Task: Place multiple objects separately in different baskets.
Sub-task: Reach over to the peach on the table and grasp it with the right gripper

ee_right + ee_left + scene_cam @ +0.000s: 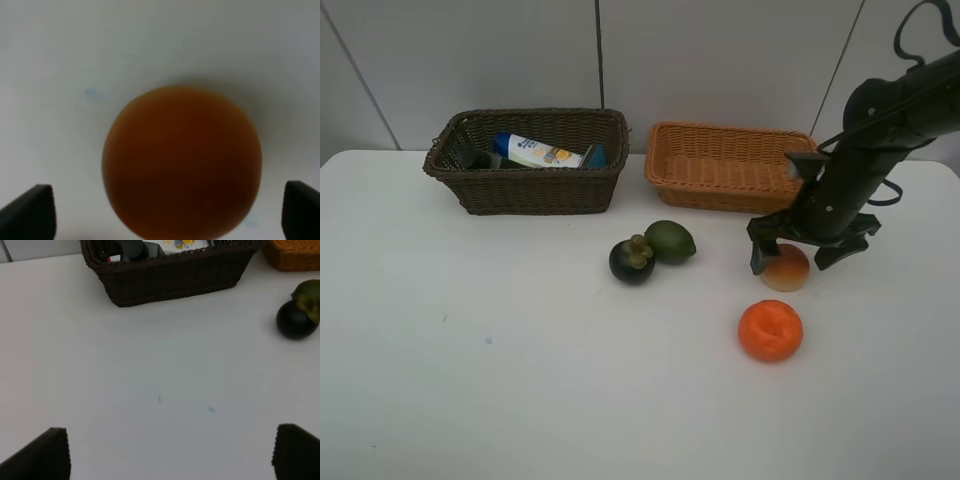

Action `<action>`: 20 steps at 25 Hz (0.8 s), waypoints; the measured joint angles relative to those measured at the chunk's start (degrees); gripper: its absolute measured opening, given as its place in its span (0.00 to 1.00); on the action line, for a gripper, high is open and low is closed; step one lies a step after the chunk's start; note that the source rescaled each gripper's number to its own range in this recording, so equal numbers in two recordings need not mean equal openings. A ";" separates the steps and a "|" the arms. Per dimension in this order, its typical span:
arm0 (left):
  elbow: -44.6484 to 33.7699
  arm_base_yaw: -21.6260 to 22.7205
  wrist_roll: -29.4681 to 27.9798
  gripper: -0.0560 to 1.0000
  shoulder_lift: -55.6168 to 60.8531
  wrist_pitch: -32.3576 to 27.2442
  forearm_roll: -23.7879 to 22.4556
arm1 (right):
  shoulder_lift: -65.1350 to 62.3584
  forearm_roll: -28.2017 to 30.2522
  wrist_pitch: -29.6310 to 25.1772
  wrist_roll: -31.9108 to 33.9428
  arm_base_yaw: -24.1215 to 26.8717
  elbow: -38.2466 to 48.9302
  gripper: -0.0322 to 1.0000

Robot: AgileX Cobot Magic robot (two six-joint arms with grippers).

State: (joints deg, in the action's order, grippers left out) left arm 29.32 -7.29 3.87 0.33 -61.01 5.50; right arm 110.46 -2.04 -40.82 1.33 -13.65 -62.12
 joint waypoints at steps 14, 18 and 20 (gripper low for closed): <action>0.00 0.00 0.00 0.99 0.00 0.00 0.00 | 4.67 0.56 3.50 -0.93 -0.06 -0.38 0.12; 0.00 0.00 0.00 0.99 0.00 0.00 0.00 | 4.67 0.51 2.16 -1.33 -0.06 -0.93 0.12; 0.00 0.00 0.00 0.99 0.00 0.00 0.00 | 4.47 0.45 0.26 -1.33 -0.06 -1.78 0.12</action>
State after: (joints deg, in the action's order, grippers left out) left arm 29.32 -7.29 3.87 0.33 -61.01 5.50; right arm 114.93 -1.59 -40.56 0.00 -13.71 -63.90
